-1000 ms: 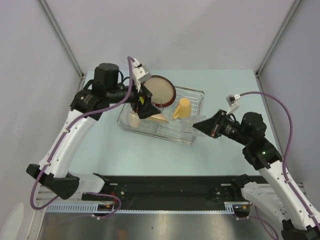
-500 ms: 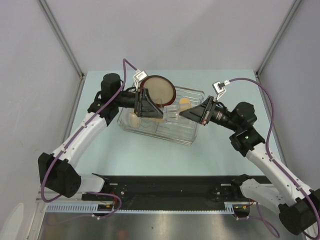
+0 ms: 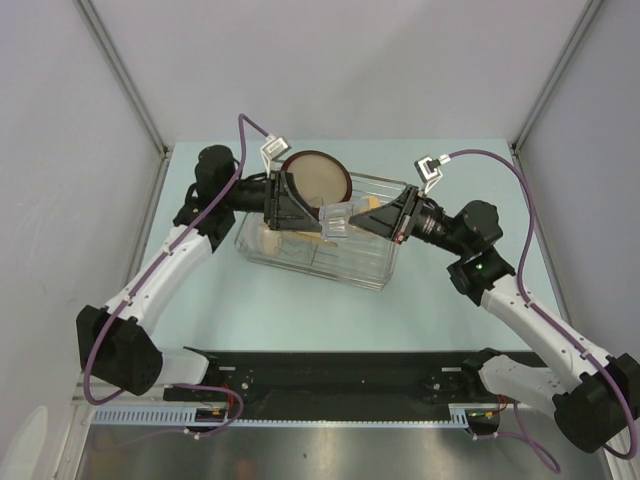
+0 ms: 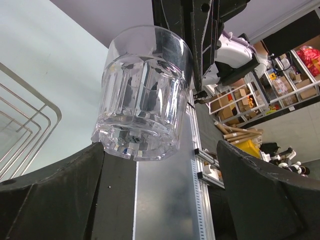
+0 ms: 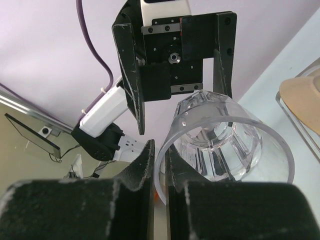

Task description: Load the mixed dishes into the dish rack

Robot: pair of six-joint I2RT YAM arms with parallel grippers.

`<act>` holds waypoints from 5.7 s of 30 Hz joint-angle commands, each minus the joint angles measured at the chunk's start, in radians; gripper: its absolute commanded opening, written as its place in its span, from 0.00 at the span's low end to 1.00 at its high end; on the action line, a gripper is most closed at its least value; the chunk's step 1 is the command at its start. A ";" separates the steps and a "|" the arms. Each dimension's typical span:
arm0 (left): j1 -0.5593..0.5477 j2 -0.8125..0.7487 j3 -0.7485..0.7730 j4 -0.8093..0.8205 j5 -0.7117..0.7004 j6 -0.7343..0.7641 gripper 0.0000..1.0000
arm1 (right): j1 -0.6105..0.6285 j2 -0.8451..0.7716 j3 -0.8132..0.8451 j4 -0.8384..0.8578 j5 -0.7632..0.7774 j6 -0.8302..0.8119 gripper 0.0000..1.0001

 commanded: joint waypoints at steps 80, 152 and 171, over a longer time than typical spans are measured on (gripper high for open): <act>0.000 0.034 0.299 -0.454 -0.115 0.442 0.11 | 0.080 0.056 0.027 -0.082 -0.007 -0.137 0.00; -0.514 0.930 0.936 -1.258 -1.242 1.369 0.42 | -0.438 -0.560 -0.025 -0.858 0.279 -0.261 1.00; -0.532 0.811 1.125 -1.336 -1.255 1.335 1.00 | -0.438 -0.551 -0.039 -0.869 0.262 -0.279 1.00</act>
